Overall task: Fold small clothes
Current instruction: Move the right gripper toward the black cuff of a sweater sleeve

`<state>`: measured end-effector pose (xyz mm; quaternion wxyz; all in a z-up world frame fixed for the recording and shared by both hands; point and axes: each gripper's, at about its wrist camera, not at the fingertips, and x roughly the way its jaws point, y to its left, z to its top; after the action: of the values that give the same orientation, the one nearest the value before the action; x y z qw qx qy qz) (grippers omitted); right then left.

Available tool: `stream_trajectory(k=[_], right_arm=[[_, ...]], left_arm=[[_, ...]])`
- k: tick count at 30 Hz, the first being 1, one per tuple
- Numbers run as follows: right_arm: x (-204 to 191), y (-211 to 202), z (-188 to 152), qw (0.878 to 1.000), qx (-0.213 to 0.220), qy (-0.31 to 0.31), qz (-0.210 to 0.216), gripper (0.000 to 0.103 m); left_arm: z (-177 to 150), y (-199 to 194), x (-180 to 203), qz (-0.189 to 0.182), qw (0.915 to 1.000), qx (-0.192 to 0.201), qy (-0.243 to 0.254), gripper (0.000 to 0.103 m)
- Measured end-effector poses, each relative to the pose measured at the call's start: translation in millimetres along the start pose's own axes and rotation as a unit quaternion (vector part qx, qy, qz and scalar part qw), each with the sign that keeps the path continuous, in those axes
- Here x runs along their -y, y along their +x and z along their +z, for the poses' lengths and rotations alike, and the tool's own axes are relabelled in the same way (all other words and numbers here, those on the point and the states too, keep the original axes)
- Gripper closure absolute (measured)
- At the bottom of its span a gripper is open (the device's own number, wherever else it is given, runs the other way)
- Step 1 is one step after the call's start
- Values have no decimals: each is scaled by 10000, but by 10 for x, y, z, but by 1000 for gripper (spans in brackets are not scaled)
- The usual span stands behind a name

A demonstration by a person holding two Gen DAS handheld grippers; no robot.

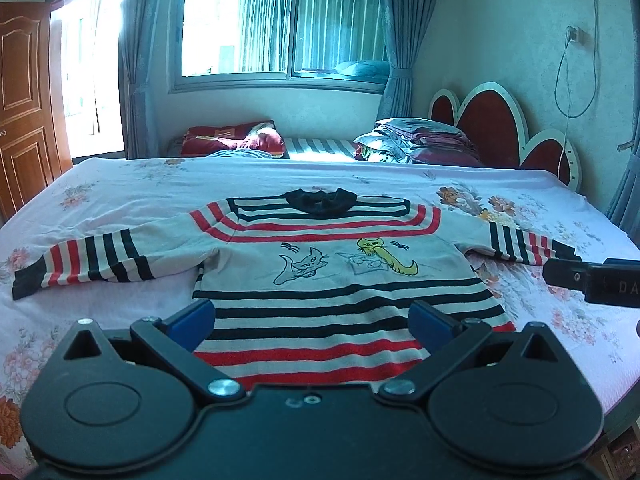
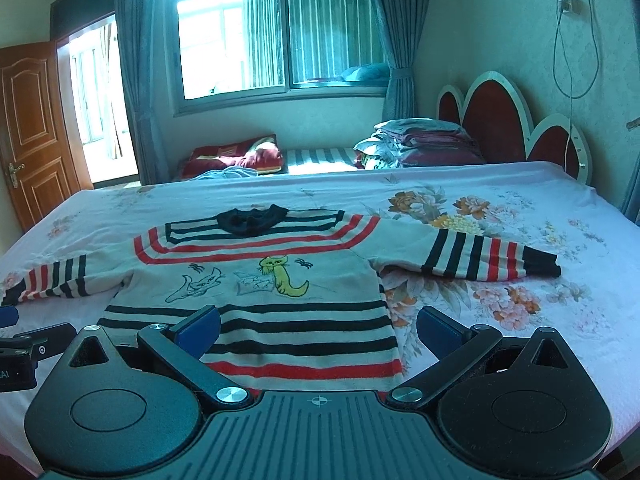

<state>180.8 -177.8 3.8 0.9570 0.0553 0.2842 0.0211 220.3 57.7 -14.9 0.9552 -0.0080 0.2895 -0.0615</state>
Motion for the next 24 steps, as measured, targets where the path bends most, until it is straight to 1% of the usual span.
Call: stream_trajectory(k=[2,4,6,9,11,13,14,18,20,21,22,23,24], right_arm=[[39,56,11,10000,-17,13,2,0],[91,115,27,10000,-38,64,8,0],[162,191,51,9999,-41,122,-6,0],[319,356,90,9995,-35,299,-33,0],[467,490,124,9990,-50,433,-61,0],[645,622,175,9982,-18,582,-139,0],[751,699,209,9976,4,671,-176,0],[1219,987,338,9944,67,1001,-338,1],[1495,1143,383,9924,30,1148,-449,1],[1638,1223,398,9912,18,1226,-506,11],[1761,1287,408,9900,-7,1306,-525,23],[1939,1391,419,9875,-124,1458,-591,39],[2107,1477,417,9844,-202,1637,-619,41]], left_arm=[[24,113,6,46,9999,-100,-82,0],[49,218,11,-26,9997,-183,-145,0],[72,296,39,-137,9996,-163,-167,0],[130,450,124,-202,9996,-106,-183,0],[185,580,185,-264,9992,-158,-252,0],[244,729,233,-604,9971,-281,-377,1],[276,807,266,-685,9962,-326,-433,2],[412,1188,567,-535,9975,-443,-137,2],[475,1375,725,-481,9977,-468,-80,2],[507,1475,813,-484,9976,-496,-44,2],[537,1578,900,-488,9973,-554,-8,2],[566,1672,986,-484,9969,-626,16,2],[592,1765,1070,-501,9963,-698,37,2]])
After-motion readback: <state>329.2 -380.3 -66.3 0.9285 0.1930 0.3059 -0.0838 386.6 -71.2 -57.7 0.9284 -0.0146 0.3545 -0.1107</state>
